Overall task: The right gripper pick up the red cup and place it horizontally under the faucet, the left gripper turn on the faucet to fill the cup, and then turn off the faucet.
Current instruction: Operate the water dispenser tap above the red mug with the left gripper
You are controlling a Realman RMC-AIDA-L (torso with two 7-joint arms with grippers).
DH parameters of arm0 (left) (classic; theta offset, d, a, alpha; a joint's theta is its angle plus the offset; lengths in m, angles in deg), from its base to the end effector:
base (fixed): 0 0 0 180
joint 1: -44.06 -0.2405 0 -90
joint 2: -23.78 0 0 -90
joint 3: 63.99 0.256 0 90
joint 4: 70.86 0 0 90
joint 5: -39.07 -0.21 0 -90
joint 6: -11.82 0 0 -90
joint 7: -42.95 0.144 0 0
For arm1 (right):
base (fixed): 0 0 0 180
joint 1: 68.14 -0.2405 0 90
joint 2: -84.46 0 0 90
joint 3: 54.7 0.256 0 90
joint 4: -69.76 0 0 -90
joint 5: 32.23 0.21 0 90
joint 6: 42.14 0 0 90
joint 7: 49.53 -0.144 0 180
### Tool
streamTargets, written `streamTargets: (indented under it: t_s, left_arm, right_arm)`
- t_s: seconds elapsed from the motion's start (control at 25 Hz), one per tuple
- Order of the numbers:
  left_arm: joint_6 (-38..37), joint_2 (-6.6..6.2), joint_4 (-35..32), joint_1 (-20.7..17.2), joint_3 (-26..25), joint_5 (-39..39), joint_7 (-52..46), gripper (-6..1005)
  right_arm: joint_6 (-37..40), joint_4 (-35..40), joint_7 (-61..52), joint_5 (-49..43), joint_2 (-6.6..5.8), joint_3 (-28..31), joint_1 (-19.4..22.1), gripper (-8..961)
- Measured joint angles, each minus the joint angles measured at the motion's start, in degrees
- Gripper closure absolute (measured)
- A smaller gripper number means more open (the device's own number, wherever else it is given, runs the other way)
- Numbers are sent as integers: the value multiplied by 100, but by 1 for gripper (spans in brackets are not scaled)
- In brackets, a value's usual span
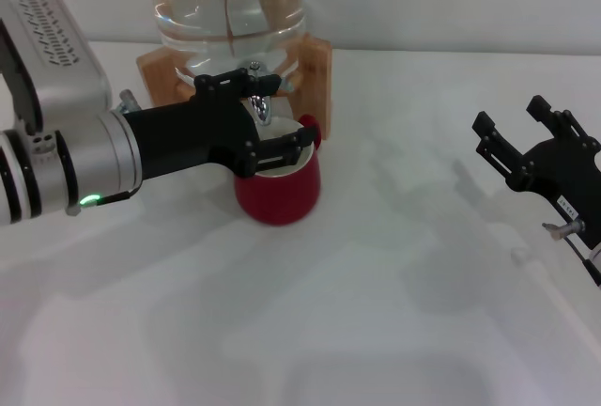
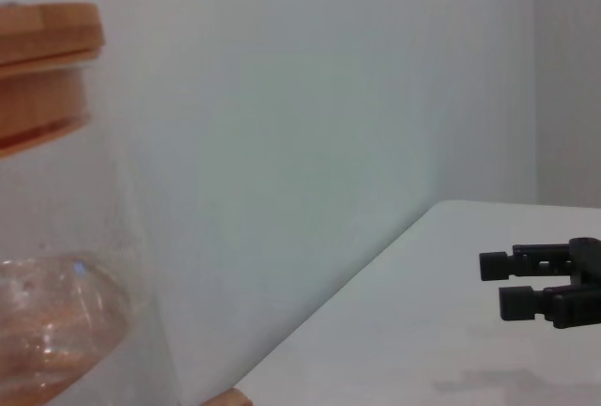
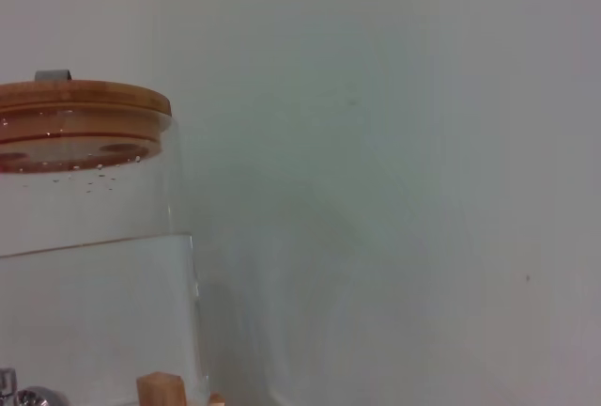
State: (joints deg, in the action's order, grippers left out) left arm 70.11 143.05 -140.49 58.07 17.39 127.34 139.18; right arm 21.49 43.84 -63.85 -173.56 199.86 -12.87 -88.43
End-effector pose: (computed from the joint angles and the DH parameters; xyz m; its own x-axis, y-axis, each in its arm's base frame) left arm -0.1971 0.3397 -0.0057 0.9017 0.0521 0.4291 0.2722 -0.8397 -0.4700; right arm 0.2775 0.3162 -0.0491 0.6093 0.0120 -0.7928 -0.7104 -0.4359 -0.5526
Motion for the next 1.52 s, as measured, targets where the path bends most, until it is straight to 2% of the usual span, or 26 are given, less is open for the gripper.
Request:
streamTargets:
  t_s: [1.52]
  left_arm:
    - [-22, -17, 457, 667, -96, -267, -2, 243]
  right_arm:
    - [59, 7, 0, 26, -4, 0, 19, 146]
